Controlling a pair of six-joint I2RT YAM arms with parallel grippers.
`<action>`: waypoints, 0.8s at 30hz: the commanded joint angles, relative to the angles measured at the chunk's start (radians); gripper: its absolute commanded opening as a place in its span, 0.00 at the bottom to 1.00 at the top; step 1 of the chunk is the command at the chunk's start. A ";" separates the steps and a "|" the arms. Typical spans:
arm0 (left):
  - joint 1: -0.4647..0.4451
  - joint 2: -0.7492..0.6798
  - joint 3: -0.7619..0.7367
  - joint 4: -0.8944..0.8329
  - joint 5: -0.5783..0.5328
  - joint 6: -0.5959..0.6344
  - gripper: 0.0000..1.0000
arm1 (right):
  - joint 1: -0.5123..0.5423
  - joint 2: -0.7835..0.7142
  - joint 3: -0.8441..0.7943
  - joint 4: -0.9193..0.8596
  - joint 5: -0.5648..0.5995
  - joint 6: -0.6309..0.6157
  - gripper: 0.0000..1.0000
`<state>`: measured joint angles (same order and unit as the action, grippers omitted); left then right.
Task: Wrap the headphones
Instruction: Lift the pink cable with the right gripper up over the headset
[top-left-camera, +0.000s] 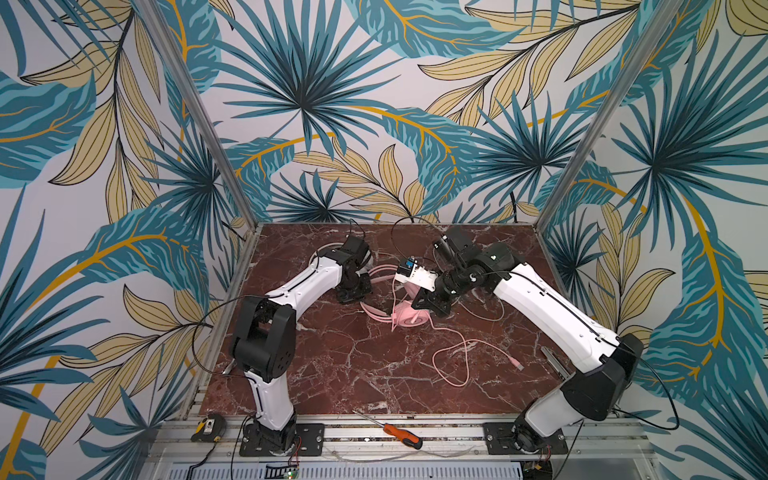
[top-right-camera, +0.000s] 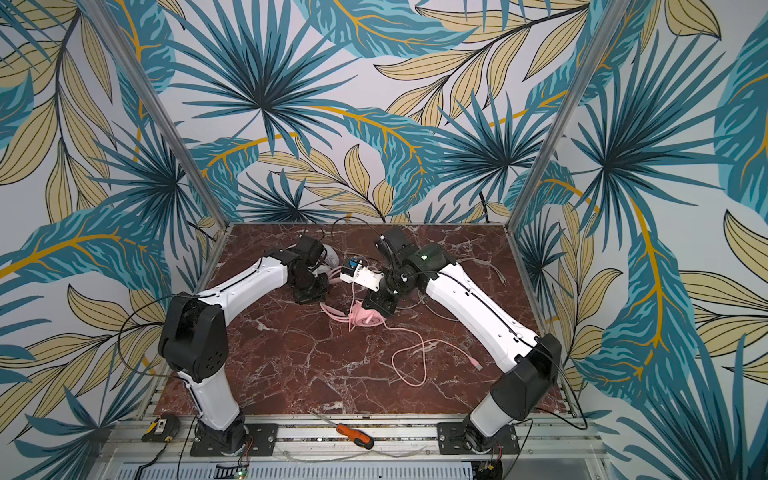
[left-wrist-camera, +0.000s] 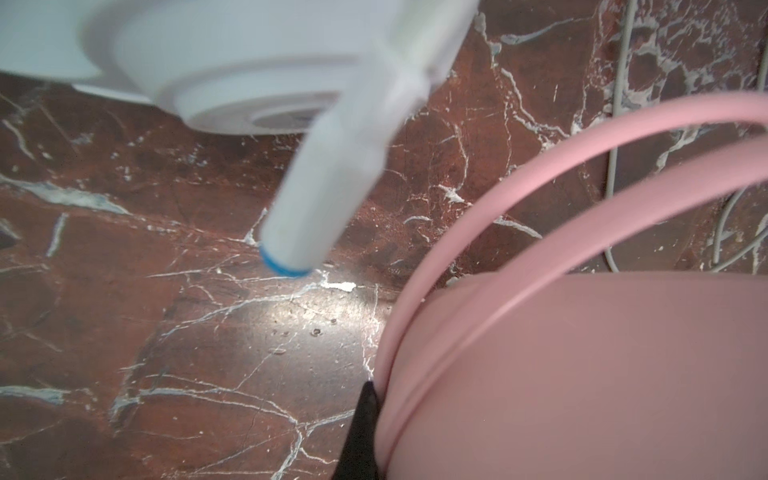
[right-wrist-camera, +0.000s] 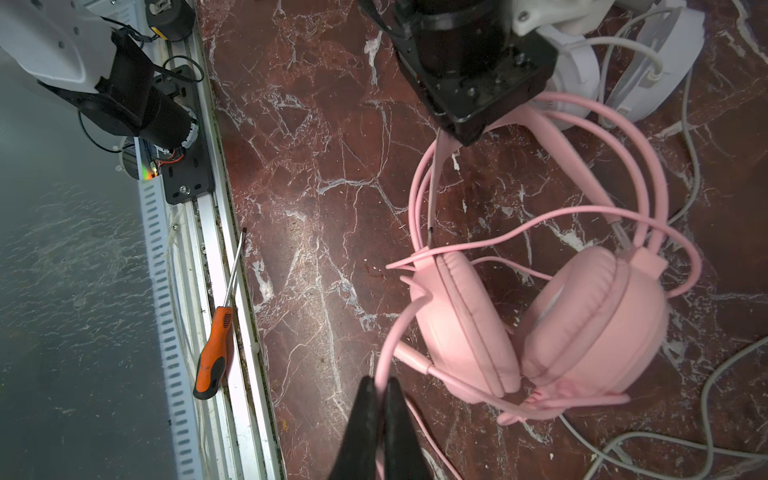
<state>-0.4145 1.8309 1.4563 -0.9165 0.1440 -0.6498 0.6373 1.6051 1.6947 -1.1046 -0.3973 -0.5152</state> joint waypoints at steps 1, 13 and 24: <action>-0.015 -0.033 0.042 -0.005 0.014 0.040 0.00 | -0.009 0.035 0.045 -0.052 -0.001 -0.037 0.00; -0.040 -0.045 0.026 -0.063 -0.013 0.161 0.00 | -0.049 0.099 0.125 -0.099 0.127 -0.068 0.00; -0.058 -0.082 -0.011 -0.064 0.019 0.236 0.00 | -0.068 0.153 0.141 -0.056 0.233 -0.026 0.00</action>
<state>-0.4625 1.8114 1.4475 -0.9836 0.1127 -0.4507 0.5777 1.7340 1.8164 -1.1675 -0.2089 -0.5648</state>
